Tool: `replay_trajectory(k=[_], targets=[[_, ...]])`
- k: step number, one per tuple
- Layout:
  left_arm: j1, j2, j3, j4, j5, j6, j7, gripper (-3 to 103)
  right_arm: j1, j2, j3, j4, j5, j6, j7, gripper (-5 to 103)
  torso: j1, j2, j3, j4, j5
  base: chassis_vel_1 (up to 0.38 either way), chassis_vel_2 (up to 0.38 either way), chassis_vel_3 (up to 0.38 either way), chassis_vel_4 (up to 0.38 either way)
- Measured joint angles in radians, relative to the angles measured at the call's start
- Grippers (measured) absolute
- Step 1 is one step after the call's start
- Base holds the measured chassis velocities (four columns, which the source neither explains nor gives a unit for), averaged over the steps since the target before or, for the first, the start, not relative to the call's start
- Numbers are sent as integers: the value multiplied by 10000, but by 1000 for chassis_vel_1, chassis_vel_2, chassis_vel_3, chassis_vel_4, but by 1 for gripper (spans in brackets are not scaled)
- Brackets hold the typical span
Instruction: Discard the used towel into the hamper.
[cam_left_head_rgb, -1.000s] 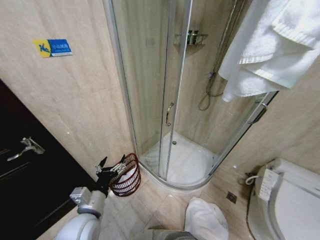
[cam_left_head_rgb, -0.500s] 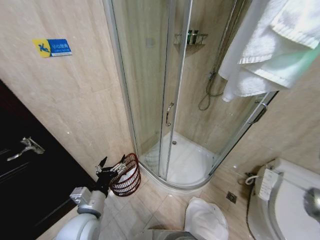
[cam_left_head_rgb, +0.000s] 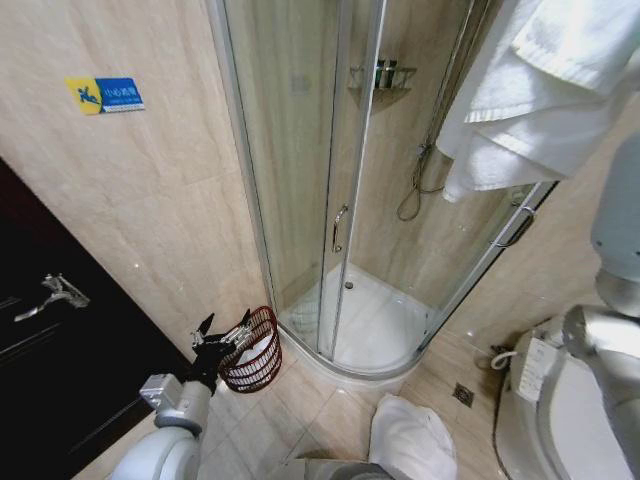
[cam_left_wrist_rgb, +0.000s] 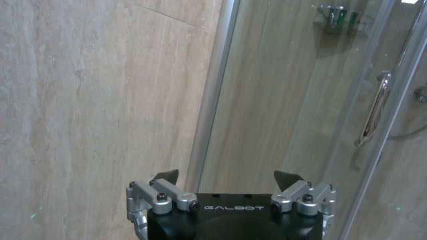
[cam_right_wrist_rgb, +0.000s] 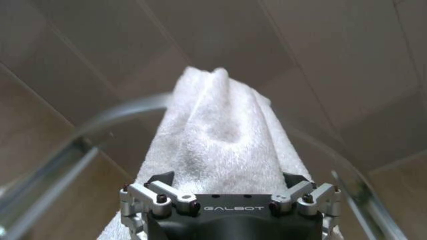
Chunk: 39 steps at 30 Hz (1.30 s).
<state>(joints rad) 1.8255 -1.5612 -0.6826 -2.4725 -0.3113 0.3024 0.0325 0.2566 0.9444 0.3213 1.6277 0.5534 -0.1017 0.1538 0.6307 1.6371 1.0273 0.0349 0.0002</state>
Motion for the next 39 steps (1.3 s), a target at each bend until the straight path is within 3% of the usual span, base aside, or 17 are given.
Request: replay_trajectory(k=[5, 8, 10, 13, 20, 25, 29, 39], targets=[[0, 0, 0, 0, 0, 1, 0, 97, 21, 102, -43, -244, 21, -269, 184, 103, -1, 0, 0, 0, 0, 0, 0, 0, 0], [0, 0, 0, 0, 0, 0, 0, 97, 51, 138, -93, -344, 188, -364, 213, 95, -1, 0, 0, 1, 0, 0, 0, 0, 0], [0, 0, 0, 0, 0, 0, 0, 97, 86, 140, -123, -392, 314, -399, 220, 85, -1, 0, 0, 1, -3, 0, 0, 0, 0], [0, 0, 0, 0, 0, 0, 0, 97, 103, 132, -136, -401, 364, -414, 215, 80, -1, 0, 0, 1, -2, 0, 0, 0, 0], [0, 0, 0, 0, 0, 0, 0, 97, 105, 16, -160, -367, 502, -419, 146, 47, -1, 1, 0, 1, -2, 0, 0, 0, 0], [0, 0, 0, 0, 0, 0, 0, 97, 116, -61, -163, -336, 575, -424, 113, 37, -1, 2, 0, 1, -1, 0, 0, 0, 0], [0, 0, 0, 0, 0, 0, 0, 97, 117, -137, -169, -276, 686, -433, 81, 17, -1, 2, -1, 1, -1, 0, 0, 0, 0], [0, 0, 0, 0, 0, 0, 0, 97, 85, -214, -176, -202, 756, -372, -17, 12, -1, 2, 0, 1, -1, 0, 0, 0, 0]])
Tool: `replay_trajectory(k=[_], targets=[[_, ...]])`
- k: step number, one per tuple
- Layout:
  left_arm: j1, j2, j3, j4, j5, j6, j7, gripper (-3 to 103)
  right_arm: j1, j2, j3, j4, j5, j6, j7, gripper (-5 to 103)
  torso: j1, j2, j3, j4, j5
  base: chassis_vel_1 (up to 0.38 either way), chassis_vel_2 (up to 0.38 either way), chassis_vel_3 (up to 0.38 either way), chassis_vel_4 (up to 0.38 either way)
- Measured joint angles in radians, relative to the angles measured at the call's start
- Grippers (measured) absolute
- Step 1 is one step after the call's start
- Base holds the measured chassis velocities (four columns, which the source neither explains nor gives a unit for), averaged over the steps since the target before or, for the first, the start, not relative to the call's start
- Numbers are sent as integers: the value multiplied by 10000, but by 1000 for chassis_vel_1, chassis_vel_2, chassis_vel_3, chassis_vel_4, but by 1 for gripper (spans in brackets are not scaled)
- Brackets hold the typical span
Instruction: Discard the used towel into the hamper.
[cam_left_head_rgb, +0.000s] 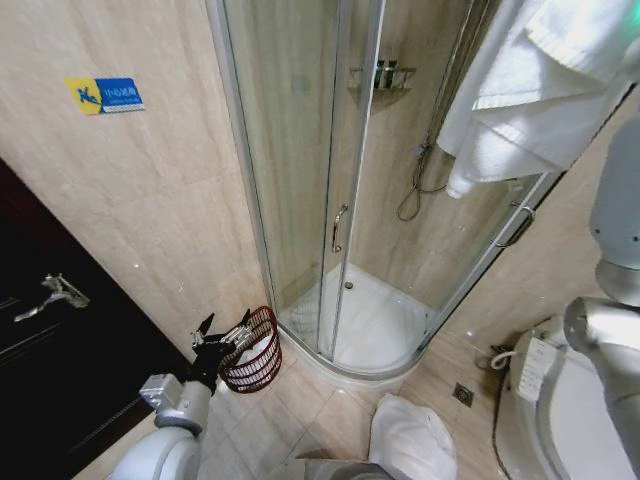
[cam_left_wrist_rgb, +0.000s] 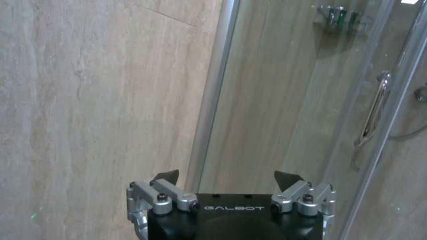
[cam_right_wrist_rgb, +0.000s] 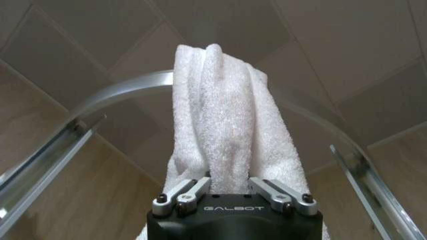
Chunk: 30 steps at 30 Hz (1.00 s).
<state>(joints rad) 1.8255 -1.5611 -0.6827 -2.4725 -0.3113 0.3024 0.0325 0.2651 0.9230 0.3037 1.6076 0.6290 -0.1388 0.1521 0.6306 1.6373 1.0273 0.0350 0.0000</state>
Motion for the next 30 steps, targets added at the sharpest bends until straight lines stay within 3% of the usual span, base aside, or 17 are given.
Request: replay_trajectory(k=[13, 30], targets=[[0, 0, 1, 1, 0, 0, 0, 97, -1169, -634, 466, 946, -160, 869, -600, 12, 0, 0, -1, 0, -2, 0, 0, 0, 0], [0, -2, 0, 0, 0, 0, 0, 97, -5287, -1907, 2663, 3197, 318, 1274, -997, 12, 0, -1, -1, 1, -1, 0, 0, 0, 0]])
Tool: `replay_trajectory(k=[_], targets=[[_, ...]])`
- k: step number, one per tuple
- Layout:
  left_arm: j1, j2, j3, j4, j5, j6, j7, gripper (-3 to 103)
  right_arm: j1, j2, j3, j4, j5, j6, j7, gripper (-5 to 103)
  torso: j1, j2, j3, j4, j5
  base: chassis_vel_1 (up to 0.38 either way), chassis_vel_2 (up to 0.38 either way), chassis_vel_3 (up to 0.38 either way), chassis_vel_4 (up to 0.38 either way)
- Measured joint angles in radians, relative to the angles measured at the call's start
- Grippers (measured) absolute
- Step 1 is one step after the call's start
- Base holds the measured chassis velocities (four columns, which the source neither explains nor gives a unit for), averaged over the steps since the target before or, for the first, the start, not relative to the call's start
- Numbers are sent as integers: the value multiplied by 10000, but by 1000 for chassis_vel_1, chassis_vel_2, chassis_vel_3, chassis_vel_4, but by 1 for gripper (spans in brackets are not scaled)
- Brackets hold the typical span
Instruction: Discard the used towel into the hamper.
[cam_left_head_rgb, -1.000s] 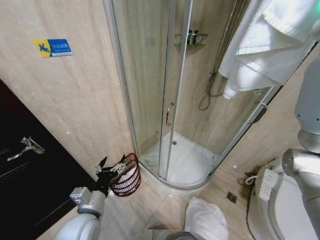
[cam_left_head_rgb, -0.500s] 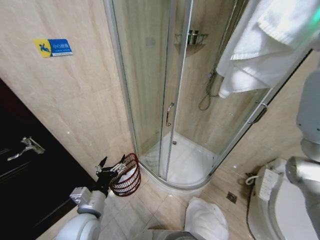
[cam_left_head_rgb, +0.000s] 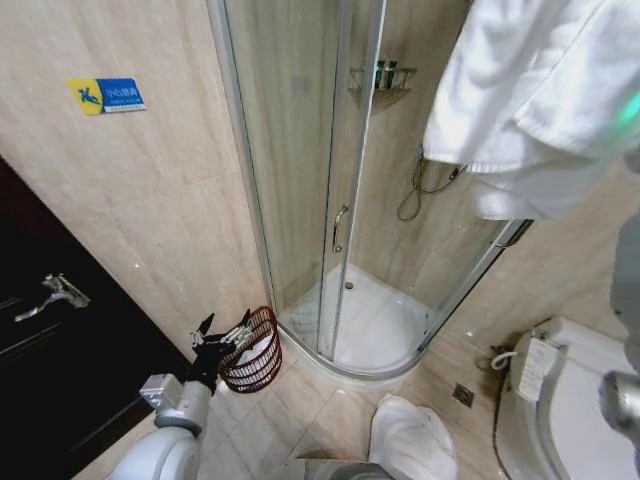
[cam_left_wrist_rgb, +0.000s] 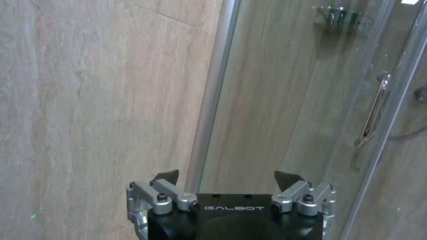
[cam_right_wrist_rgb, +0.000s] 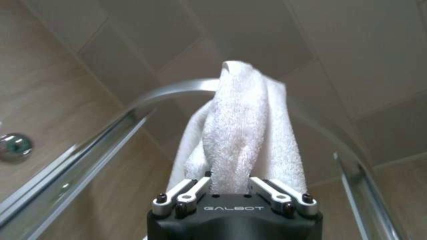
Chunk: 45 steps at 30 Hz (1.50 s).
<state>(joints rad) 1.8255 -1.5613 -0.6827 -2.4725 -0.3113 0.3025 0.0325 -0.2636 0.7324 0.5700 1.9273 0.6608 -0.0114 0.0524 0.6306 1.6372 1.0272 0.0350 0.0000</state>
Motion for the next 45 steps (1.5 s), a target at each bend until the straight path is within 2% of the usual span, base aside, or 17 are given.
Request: replay_trajectory(k=[1, 4, 5, 10, 13, 18, 21, 22, 23, 26, 27, 28, 29, 30, 31, 39, 45], targets=[[0, 0, 0, 0, 0, 0, 0, 97, 0, 0, 0, 0, 0, 0, 0, 12, 0, 0, 0, 0, 0, 0, 0, 0, 0], [0, 2, 0, 0, 0, 0, 1, 97, -1553, -165, 787, 483, 200, 150, -131, 12, 0, 0, -1, -2, -1, 0, 0, 0, 0], [0, 2, 0, 0, 0, 0, 1, 97, -1553, -165, 787, 483, 200, 150, -131, 12, 0, 0, -1, -2, -1, 0, 0, 0, 0], [0, 0, 0, 0, 0, 0, 0, 97, -3730, -113, 1781, 1127, 376, 526, -193, 12, 0, 0, 1, -2, 4, 0, 0, 0, 0], [0, 2, 1, 0, 0, 0, 1, 97, -4357, 26, 2024, 1376, 338, 616, -184, 12, 0, 0, 0, 0, -8, 0, 0, 0, 0], [0, 0, 0, 0, 0, 0, 0, 97, -5283, 316, 2293, 1632, 146, 663, -169, 12, -1, 1, -1, 1, -6, 0, 0, 0, 0], [-1, 3, 1, 0, 0, 0, 0, 97, -6325, 763, 2471, 1764, -169, 781, -184, 12, -1, 1, 0, -2, -3, 0, 0, 0, 0], [1, 5, 0, 0, 0, 0, 0, 97, -6702, 988, 2531, 1786, -300, 841, -192, 12, 0, 0, 2, -1, 10, 0, 0, 0, 0], [1, 5, 0, 0, 0, 0, 0, 97, -6702, 988, 2531, 1786, -300, 841, -192, 12, 0, 0, 2, -1, 10, 0, 0, 0, 0], [-1, 1, 0, 1, 0, 0, 1, 97, -7500, 1626, 2626, 1916, -701, 1034, -232, 12, 0, 0, 0, -2, -6, 0, 0, 0, 0], [-1, 1, 0, 1, 0, 0, 1, 97, -7500, 1626, 2626, 1916, -701, 1034, -232, 12, 0, 0, 0, -2, -6, 0, 0, 0, 0], [0, 2, -1, 0, -1, 0, 0, 97, -7701, 1809, 2628, 1940, -828, 1112, -244, 12, 0, 0, 1, 0, 5, 0, 0, 0, 0], [0, 0, 0, 1, -1, 0, 0, 97, -7915, 2009, 2625, 1971, -983, 1190, -273, 12, 0, 0, 0, 1, -5, 0, 0, 0, 0], [0, 2, 0, 0, 0, 0, 0, 97, -8124, 2214, 2604, 1985, -1145, 1257, -305, 12, 0, 0, 1, -1, 2, 0, 0, 0, 0], [0, 2, 0, 0, 0, 0, 0, 97, -8124, 2214, 2604, 1985, -1145, 1257, -305, 12, 0, 0, 1, -1, 2, 0, 0, 0, 0], [0, 1, 0, 0, 0, 0, 0, 97, -9024, 3506, 2330, 1872, -2179, 1875, -459, 12, 0, 0, 1, 0, -1, 0, 0, 0, 0], [0, 2, 0, 0, 0, 0, 0, 97, -9230, 3928, 2082, 1657, -2725, 2250, -559, 12, 0, 0, 1, -1, 0, 0, 0, 0, 0]])
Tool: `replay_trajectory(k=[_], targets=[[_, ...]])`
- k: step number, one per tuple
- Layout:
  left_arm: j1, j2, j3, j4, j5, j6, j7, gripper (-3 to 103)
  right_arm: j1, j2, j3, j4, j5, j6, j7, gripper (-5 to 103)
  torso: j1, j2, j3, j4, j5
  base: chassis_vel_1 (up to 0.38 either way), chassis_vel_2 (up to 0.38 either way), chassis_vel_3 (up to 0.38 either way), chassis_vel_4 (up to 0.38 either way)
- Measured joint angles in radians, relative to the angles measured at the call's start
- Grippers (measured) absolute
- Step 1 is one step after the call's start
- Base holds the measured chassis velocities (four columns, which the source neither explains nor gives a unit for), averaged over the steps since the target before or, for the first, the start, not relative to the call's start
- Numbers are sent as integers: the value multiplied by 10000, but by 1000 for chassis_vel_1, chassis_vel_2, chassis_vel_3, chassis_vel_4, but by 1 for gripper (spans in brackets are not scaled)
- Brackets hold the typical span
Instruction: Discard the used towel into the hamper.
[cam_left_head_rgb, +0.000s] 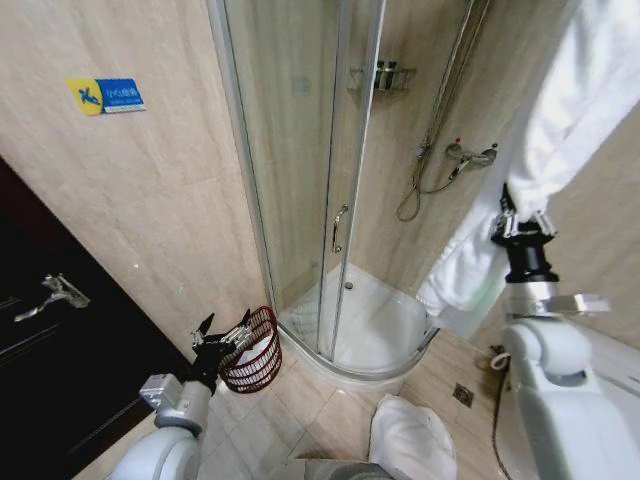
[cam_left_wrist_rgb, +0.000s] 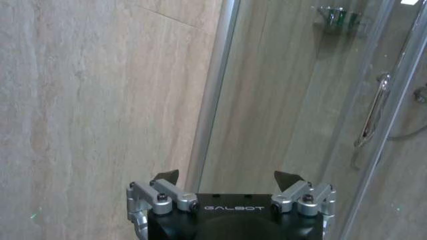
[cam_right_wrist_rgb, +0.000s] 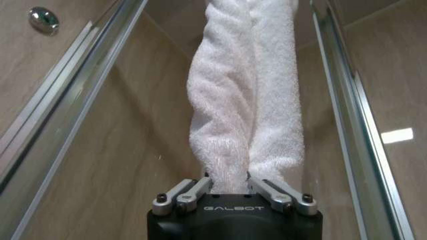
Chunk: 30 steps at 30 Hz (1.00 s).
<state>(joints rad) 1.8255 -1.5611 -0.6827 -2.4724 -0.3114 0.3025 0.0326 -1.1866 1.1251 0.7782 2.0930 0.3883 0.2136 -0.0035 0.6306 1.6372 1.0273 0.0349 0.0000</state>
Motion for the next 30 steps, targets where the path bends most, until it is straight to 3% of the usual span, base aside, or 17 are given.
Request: replay_trajectory(k=[5, 9, 16, 30], targets=[[0, 0, 0, 0, 0, 0, 0, 97, -138, 657, -377, -691, -1056, 960, -289, 12, 1, 0, 0, 2, 3, 0, 0, 0, 0], [0, 0, 0, 0, 0, 0, 0, 97, -311, 923, -441, -860, -1310, 1207, -384, 12, 1, 0, 0, 1, 0, 0, 0, 0, 0], [0, 0, 0, 0, 0, 0, 0, 97, -1284, 1671, -622, -1009, -2388, 2376, -657, 12, 0, 0, 1, 0, 1, 0, 0, 0, 0], [0, 0, 0, 0, 0, 0, 0, 97, -1662, 2439, -803, -1903, -3329, 3556, -790, 12, 1, 0, 0, 0, -1, 0, 0, 0, 0]])
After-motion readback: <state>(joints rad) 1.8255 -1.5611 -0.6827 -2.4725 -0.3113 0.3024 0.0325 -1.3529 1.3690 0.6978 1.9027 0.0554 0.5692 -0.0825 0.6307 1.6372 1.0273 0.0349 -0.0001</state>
